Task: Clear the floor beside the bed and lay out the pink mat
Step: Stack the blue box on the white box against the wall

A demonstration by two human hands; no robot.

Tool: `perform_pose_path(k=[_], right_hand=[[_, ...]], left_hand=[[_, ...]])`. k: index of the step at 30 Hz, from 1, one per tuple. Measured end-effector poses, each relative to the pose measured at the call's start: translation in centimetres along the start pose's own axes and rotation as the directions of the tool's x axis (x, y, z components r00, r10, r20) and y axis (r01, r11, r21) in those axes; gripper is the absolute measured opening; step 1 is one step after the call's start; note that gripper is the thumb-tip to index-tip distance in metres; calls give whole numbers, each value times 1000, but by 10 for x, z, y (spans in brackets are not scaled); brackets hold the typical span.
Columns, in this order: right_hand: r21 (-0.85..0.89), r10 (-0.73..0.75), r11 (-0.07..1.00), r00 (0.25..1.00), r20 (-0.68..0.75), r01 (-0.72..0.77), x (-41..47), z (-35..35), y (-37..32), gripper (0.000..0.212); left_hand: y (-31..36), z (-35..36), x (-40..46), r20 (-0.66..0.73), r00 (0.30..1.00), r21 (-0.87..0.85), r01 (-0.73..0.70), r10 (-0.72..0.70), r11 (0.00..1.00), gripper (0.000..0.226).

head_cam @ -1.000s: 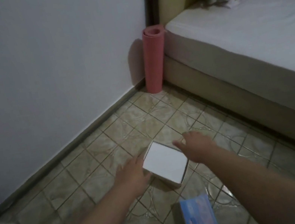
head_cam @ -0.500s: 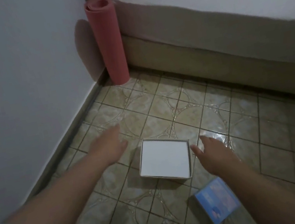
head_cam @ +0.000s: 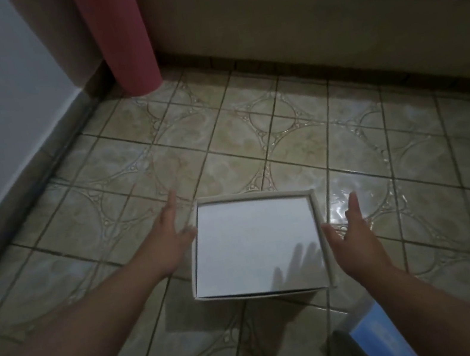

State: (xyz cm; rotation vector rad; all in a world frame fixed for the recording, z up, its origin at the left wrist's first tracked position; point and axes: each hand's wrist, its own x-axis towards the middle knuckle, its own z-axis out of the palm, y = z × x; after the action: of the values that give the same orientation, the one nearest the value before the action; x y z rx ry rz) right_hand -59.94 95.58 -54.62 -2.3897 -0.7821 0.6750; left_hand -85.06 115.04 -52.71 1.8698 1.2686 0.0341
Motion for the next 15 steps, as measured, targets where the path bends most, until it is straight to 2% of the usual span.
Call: perform_pose_path(k=[4, 7, 11, 15], right_hand=[[-20, -8, 1000, 1000, 20, 8, 36, 55, 47, 84], [-1, -36, 999, 998, 49, 36, 52, 83, 72, 81], [42, -23, 999, 1000, -22, 24, 60, 92, 89, 75], [45, -5, 999, 1000, 4, 5, 61, 90, 94, 74]], left_hand=[[-61, 51, 40, 11, 1000, -12, 24, -24, 1000, 85], [-87, 80, 56, 3, 1000, -147, 17, -17, 989, 89], [-104, 104, 61, -49, 994, -290, 81, -99, 953, 84], [-104, 109, 63, -52, 995, -265, 65, -81, 962, 75]])
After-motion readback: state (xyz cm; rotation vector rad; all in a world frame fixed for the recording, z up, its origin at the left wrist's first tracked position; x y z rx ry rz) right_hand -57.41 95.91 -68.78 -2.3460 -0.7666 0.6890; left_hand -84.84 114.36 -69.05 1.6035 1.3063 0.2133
